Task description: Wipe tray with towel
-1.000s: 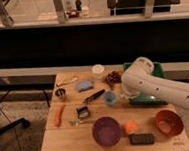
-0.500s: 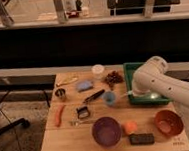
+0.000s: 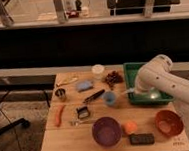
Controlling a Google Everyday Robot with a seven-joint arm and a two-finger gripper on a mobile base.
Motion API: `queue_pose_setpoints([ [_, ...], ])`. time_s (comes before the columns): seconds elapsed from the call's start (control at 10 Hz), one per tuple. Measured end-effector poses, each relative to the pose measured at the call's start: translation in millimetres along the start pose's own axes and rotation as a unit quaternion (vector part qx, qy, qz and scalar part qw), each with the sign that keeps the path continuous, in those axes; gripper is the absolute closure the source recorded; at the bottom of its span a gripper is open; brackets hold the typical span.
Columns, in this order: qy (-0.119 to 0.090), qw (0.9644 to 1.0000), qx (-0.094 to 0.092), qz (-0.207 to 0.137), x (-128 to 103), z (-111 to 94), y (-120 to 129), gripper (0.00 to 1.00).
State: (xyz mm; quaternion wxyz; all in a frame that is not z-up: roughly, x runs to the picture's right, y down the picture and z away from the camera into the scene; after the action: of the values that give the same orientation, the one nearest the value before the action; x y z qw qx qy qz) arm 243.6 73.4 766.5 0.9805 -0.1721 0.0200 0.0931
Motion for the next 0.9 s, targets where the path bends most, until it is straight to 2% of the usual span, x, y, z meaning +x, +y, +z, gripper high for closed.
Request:
queue_pose_setpoints([
  [0.5,0.017,0.9994,-0.008,0.028,41,20,-17,1.00],
  [0.7,0.020,0.9986,-0.023,0.044,58,37,-12,1.00],
  [0.9,0.013,0.9982,-0.040,0.043,51,57,-7,1.00],
])
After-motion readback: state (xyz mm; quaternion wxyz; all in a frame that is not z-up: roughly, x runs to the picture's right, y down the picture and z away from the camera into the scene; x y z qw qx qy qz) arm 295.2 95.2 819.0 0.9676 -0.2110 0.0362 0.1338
